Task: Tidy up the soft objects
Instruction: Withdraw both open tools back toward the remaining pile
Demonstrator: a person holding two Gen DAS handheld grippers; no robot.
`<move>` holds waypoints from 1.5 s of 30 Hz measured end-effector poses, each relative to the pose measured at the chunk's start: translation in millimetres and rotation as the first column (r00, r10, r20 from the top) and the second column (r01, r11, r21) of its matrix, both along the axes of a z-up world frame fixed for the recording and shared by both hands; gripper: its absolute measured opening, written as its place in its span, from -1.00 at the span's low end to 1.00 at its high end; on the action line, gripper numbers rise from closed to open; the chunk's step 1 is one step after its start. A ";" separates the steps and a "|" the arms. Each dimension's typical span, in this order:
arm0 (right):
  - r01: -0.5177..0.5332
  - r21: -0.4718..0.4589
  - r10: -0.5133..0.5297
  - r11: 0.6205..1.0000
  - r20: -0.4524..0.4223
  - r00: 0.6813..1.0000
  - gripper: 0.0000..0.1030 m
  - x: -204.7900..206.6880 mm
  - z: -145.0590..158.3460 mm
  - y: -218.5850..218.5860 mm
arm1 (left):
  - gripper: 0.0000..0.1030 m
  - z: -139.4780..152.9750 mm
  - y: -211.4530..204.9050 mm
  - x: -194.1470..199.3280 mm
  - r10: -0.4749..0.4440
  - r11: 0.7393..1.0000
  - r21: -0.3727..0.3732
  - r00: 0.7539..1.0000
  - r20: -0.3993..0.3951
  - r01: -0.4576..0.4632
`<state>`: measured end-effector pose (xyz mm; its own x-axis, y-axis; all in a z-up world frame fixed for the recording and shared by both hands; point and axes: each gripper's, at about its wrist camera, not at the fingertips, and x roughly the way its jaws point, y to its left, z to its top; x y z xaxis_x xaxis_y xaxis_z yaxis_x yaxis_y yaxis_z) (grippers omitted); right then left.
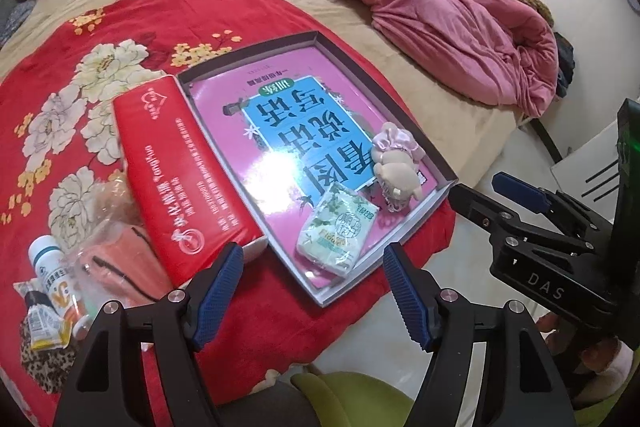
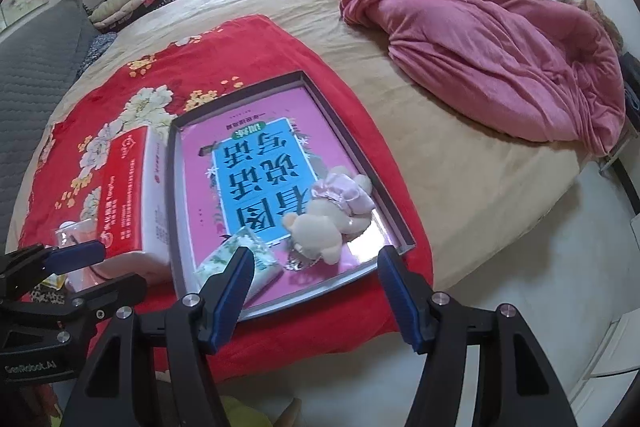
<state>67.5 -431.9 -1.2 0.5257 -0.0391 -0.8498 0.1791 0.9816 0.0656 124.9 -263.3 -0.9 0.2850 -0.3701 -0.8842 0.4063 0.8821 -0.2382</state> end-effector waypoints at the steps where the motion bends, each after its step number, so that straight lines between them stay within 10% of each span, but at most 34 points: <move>1: -0.002 -0.005 0.002 1.000 0.003 1.000 0.23 -0.8 1.7 1.6 | 0.44 1.7 2.5 -1.4 0.003 1.000 -0.004 1.000 0.004 -0.003; 45: -0.093 -0.016 0.094 0.996 0.203 0.975 0.43 -32.8 83.5 79.3 | 0.48 62.3 125.8 -50.6 0.199 0.980 -0.060 0.968 0.153 -0.192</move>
